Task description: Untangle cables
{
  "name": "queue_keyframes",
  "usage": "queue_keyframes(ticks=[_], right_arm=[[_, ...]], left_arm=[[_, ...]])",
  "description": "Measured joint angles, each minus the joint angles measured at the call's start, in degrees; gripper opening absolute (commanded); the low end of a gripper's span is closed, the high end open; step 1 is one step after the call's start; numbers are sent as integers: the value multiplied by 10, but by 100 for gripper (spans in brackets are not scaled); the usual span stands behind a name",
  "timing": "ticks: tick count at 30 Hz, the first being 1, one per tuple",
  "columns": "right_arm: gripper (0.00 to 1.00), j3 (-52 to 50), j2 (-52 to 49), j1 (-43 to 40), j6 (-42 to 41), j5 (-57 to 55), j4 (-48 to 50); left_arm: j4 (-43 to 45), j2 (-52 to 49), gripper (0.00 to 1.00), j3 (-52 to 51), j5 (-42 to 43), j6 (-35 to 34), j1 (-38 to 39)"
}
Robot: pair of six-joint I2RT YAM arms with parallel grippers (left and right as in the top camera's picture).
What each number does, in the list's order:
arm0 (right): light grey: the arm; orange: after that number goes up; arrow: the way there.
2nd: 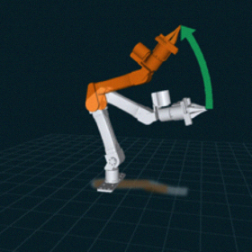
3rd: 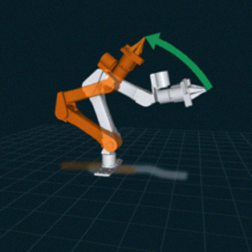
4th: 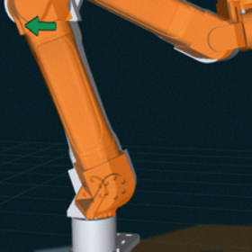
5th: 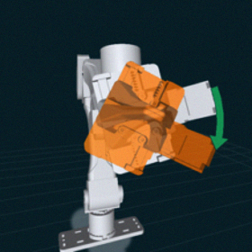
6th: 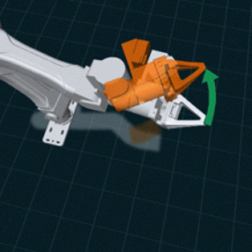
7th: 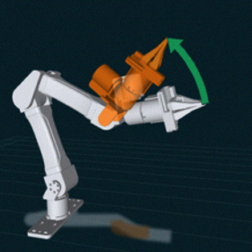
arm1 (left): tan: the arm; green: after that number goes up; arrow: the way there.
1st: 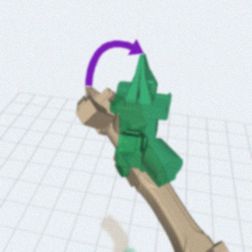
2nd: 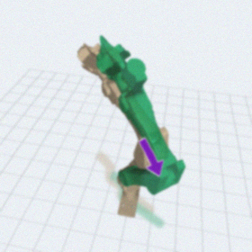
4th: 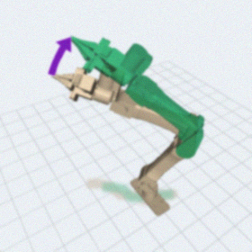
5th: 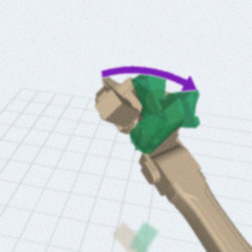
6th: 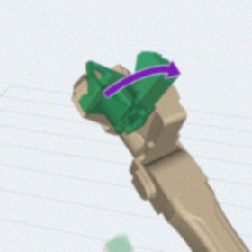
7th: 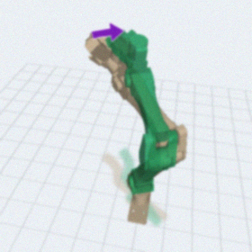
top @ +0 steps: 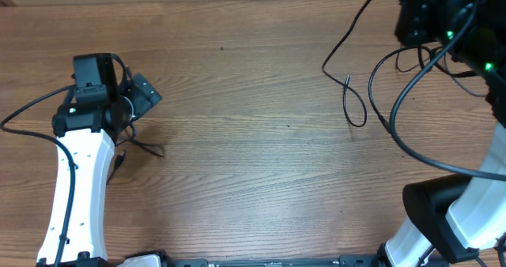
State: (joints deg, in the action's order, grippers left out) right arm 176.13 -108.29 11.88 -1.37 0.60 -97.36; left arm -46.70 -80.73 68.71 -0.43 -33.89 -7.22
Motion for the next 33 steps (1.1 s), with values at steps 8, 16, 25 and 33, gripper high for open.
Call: queue_keyframes(ticks=[8, 16, 25, 33], right_arm=[[4, 0, 0, -96, -8, -3, 0], [4, -53, -2, -204, -14, -6, 12], [4, -142, -50, -314, -14, -7, 57], [4, -192, -86, -423, -14, -7, 95]], left_arm=[[-15, 0, 100, 0, 49, 0, 24], [-41, 0, 99, 0, 103, 8, 56], [-52, 0, 100, 0, 125, 70, 141], [-65, 0, 100, 0, 126, 130, 217]])
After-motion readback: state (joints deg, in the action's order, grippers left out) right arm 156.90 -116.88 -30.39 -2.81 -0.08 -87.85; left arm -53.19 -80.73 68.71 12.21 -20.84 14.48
